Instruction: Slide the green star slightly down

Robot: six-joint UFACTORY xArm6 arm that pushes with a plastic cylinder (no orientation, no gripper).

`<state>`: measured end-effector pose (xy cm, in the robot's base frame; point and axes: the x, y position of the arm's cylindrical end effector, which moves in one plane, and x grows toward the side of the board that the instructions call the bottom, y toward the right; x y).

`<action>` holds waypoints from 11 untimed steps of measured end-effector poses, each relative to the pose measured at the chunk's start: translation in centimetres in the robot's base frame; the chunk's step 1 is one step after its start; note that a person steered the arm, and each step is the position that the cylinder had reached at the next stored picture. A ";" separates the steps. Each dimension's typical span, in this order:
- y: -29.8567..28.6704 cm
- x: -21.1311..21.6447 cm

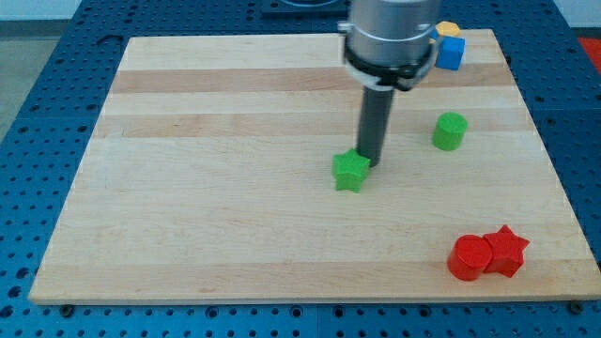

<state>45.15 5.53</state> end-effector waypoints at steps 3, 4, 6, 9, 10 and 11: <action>-4.2 -1.7; -2.0 2.0; 0.1 5.3; -0.5 9.7; -0.5 9.7; -1.8 8.6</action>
